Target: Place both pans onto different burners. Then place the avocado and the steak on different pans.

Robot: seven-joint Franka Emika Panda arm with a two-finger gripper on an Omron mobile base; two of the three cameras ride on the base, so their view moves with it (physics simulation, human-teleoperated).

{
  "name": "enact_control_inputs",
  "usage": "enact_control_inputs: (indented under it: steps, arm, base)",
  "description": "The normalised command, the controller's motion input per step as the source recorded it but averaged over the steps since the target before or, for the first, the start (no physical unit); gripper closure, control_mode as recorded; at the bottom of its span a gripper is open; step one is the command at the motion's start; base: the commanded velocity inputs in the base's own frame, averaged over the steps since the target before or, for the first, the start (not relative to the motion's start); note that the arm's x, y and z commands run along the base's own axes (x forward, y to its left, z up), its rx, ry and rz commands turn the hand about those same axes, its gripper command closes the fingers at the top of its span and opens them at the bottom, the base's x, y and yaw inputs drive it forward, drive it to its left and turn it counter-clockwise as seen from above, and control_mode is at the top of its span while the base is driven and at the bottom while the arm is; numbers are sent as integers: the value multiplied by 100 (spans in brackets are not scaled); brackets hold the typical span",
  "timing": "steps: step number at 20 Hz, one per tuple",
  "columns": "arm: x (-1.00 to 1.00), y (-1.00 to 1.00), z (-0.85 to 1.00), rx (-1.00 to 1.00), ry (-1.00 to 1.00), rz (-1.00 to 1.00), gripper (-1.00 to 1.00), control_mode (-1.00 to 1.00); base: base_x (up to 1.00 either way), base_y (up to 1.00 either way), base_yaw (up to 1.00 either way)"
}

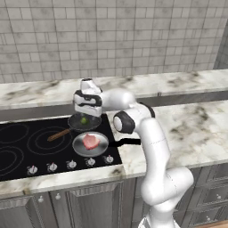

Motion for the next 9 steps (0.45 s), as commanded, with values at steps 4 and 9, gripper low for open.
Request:
enact_control_inputs:
  steps: [4,9]
  arm:
    - [-56,-29,51,0,0,3,-100,-100]
    - [-65,-27,44,0,0,7,-100,-100]
  base:
    - [0,0,0]
    - [0,0,0]
